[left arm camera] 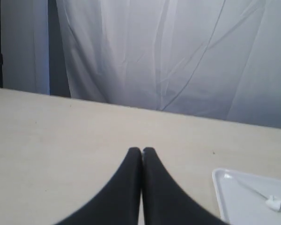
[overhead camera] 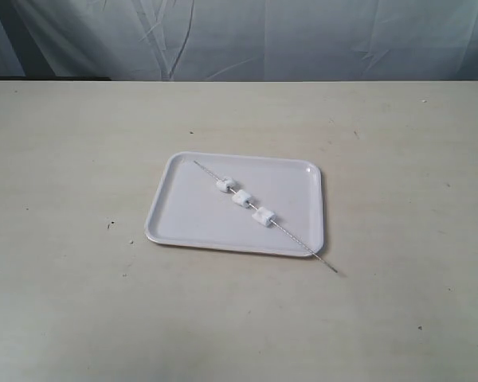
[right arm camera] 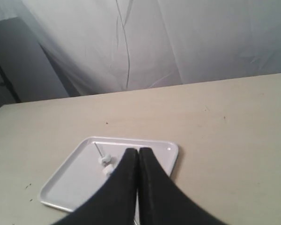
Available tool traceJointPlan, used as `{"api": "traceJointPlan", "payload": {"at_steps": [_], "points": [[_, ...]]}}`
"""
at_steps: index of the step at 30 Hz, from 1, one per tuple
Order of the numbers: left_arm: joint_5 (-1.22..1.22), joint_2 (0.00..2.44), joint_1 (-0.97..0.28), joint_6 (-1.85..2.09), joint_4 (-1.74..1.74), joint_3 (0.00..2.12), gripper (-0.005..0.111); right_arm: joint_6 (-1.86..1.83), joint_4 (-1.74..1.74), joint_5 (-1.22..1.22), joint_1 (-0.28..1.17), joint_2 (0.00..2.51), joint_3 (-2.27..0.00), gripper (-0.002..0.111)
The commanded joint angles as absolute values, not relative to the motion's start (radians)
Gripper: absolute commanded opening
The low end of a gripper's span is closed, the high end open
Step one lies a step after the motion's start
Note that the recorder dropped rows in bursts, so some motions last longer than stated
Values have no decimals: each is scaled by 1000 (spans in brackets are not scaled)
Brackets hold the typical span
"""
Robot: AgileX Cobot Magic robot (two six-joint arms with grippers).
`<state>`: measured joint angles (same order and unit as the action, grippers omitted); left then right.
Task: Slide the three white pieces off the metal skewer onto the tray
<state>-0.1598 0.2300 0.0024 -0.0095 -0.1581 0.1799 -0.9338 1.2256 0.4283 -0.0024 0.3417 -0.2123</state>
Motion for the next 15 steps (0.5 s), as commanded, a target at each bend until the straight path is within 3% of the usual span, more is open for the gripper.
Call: {"api": "traceJointPlan", "payload": {"at_steps": [1,15], "points": [[-336,366,8,116,-180,319,0,-1003,1265,483,1,475,-285,-1],[-417,602,-23,647,-666,449,0,-1046,1206,626,1,860,-522,-1]]}}
